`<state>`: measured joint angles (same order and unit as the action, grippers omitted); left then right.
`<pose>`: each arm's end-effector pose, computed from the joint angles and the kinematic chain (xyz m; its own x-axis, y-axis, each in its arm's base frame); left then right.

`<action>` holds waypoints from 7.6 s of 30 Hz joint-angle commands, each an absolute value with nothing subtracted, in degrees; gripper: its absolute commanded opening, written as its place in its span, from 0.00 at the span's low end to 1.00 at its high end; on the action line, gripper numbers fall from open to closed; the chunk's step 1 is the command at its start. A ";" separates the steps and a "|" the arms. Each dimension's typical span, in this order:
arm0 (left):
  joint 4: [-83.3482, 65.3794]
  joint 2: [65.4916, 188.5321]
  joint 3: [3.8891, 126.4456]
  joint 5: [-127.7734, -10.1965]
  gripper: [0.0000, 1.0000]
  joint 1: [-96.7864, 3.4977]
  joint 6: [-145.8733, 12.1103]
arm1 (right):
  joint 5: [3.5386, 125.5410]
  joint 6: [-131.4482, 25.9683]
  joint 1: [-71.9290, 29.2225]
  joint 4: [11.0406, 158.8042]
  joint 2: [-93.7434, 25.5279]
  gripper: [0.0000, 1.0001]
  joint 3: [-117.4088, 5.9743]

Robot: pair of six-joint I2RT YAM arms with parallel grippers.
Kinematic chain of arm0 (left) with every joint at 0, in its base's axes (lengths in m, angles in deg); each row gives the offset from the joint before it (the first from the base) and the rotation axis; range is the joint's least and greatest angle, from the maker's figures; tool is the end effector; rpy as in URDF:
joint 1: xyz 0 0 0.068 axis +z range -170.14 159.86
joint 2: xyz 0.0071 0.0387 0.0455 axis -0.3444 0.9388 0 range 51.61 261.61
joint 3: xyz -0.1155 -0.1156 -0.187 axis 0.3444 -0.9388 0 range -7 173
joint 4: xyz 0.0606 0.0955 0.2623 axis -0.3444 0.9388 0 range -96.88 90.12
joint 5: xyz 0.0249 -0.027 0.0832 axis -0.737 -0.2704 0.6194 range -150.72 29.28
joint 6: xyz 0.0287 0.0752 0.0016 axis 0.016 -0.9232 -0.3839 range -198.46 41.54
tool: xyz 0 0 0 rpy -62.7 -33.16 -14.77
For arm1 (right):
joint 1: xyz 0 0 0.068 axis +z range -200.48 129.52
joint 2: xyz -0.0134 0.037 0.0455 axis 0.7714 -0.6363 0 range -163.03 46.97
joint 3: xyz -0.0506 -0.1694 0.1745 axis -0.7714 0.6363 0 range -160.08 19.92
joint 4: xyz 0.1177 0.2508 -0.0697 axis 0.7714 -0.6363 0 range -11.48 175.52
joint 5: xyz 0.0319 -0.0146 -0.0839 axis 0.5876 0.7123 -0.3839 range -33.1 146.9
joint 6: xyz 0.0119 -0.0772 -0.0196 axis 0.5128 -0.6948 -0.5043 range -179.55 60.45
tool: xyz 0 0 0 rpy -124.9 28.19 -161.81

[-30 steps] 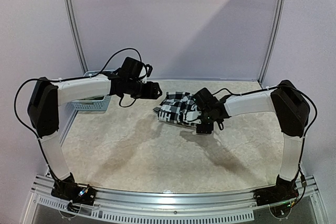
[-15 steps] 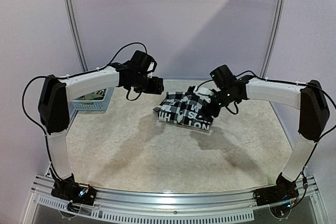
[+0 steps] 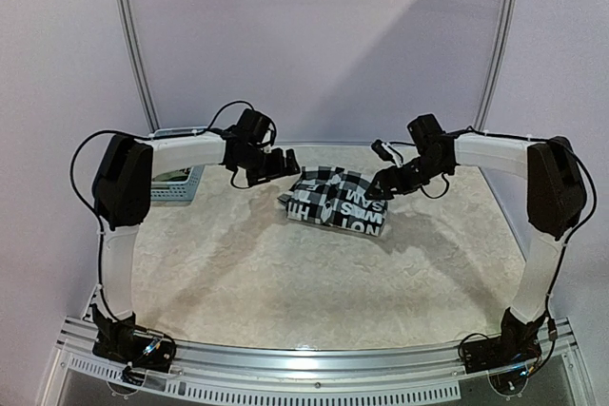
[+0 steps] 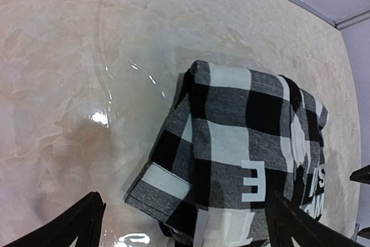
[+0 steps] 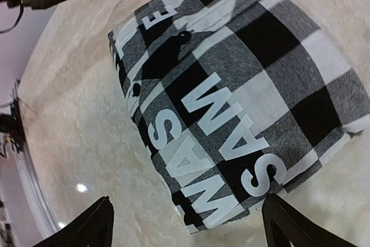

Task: Fold and stack the mixed laundry pile
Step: Pick up the square-folded shirt from the center of the board, then turn over the square-folded shirt at the center of the board, then move the square-folded shirt to the center of the board.

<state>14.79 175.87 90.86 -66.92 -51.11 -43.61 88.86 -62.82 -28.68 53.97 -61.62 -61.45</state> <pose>0.4414 -0.2735 0.1375 -0.8512 -0.1517 -0.5024 0.1060 0.8879 -0.4477 0.3886 0.1952 0.1555 -0.7603 -0.3560 -0.5433 -0.6141 0.6666 0.4225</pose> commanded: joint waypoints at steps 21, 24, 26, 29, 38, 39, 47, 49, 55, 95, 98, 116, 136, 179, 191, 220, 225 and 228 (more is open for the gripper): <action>21.72 191.53 108.66 -70.49 0.87 -50.29 -42.95 | 107.88 -33.29 -39.32 62.07 -81.45 0.94 -60.35; 20.63 192.30 107.60 -74.93 0.88 -50.23 -40.70 | 106.86 -31.52 -39.04 62.32 -81.52 0.94 -59.90; 18.18 192.32 105.61 -78.31 0.89 -50.20 -38.50 | 106.16 -31.19 -38.76 62.04 -81.58 0.93 -59.76; 15.30 192.34 103.86 -80.87 0.89 -50.13 -36.42 | 105.49 -31.16 -38.53 62.28 -81.57 0.93 -59.99; 14.90 193.82 103.72 -84.82 0.91 -49.90 -35.71 | 104.85 -32.90 -38.11 60.54 -82.11 0.92 -61.34; 13.99 193.75 102.81 -85.78 0.91 -49.74 -35.23 | 104.70 -33.65 -38.01 60.18 -82.26 0.92 -61.56; -0.97 193.43 95.64 -96.94 0.90 -48.56 -25.03 | 104.54 -35.70 -37.73 59.38 -83.75 0.80 -62.35; 0.25 192.64 95.15 -96.94 0.90 -48.19 -26.03 | 104.41 -35.94 -37.71 59.29 -83.94 0.78 -62.35; 18.34 187.48 96.02 -83.63 0.92 -46.29 -38.38 | 99.29 -42.29 -37.96 51.93 -81.44 0.85 -64.19; 10.22 199.43 102.98 -103.71 0.71 -47.47 -29.04 | 102.64 -52.04 -32.90 48.77 -87.01 0.65 -76.07; 9.85 199.05 103.52 -104.75 0.68 -47.96 -28.81 | 102.84 -52.04 -32.82 48.93 -87.09 0.65 -75.98; 4.52 198.40 105.43 -106.23 0.00 -48.97 -23.92 | 102.87 -52.97 -32.51 48.21 -85.48 0.65 -74.92; 59.90 179.05 115.62 -83.33 0.00 -43.75 -51.27 | 103.37 -62.50 -36.86 41.07 -62.79 0.69 -68.39; 60.40 191.15 141.47 -62.81 0.99 -64.09 -48.22 | 103.89 -61.40 -38.12 41.42 -62.49 0.70 -66.16; 50.79 169.93 114.86 -33.11 1.00 -59.73 -59.33 | 95.85 -60.23 -39.59 47.59 -54.04 0.83 -58.29; 35.24 175.81 94.85 -73.28 0.77 -41.77 -64.40 | 105.86 -46.03 -24.47 56.50 -78.24 0.65 -64.73; 30.39 177.50 92.74 -79.56 0.61 -41.97 -63.44 | 104.09 -47.82 -24.40 53.22 -84.57 0.36 -71.97; 27.65 177.13 90.68 -82.24 0.51 -42.83 -61.50 | 101.34 -50.09 -24.47 49.10 -87.35 0.24 -76.57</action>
